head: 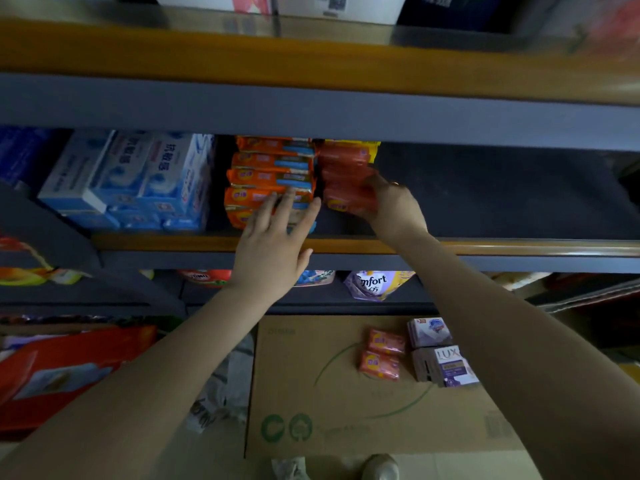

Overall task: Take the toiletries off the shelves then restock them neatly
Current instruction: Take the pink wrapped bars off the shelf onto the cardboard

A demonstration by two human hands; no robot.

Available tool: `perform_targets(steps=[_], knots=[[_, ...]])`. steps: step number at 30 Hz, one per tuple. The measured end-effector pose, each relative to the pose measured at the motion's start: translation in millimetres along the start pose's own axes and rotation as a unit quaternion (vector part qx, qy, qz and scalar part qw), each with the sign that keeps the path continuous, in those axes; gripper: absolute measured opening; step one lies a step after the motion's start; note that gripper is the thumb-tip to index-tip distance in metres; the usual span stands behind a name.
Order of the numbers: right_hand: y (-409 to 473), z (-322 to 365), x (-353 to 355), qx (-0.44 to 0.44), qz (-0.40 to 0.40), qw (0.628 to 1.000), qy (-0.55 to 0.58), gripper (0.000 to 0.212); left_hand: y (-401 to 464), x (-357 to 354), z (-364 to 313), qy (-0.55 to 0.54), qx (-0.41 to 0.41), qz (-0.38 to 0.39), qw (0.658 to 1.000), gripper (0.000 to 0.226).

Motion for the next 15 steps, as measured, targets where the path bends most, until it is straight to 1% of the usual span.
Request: perform_targets(steps=[2,4,5,7,8,10,13,15], knots=[[-17.1,1.9,12.2,-0.011,-0.034,0.987,0.155,0.048,-0.4,6.3,-6.6,-0.06,0.032,0.0,0.998,0.072],[-34.8,6.9,22.3,-0.018,-0.02,0.949,0.315,0.042,-2.3,20.5,-17.6,-0.186,0.07,-0.015,0.98,0.069],[-42.8,8.8,26.5,-0.011,0.007,0.925,0.38,0.039,-3.8,30.4,-25.2,-0.271,0.087,-0.023,0.958,0.067],[-56.9,9.9,31.4,0.015,0.071,0.877,0.474,0.037,-7.7,48.6,-40.1,-0.423,0.119,-0.018,0.898,0.06],[-62.0,8.8,31.6,0.021,0.096,0.858,0.504,0.038,-9.1,54.0,-45.1,-0.457,0.124,-0.018,0.881,0.055],[-71.7,4.4,28.9,0.017,0.117,0.836,0.536,0.039,-11.4,59.0,-51.5,-0.48,0.122,-0.01,0.869,0.046],[-86.5,-6.9,25.7,-0.009,0.136,0.82,0.556,0.037,-14.4,61.0,-60.3,-0.503,0.12,0.013,0.856,0.039],[-95.4,-15.7,26.2,-0.026,0.148,0.814,0.561,0.037,-19.3,61.3,-69.3,-0.52,0.133,0.024,0.844,0.038]])
Point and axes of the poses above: each hand's wrist, its own y-axis towards the middle knuckle, its own x-axis out of the back of the hand, z = x × y, the point moved 1 cm from there along y, towards the middle knuckle, and after that the axes turned 6 degrees about x, right-handed, at the moved point
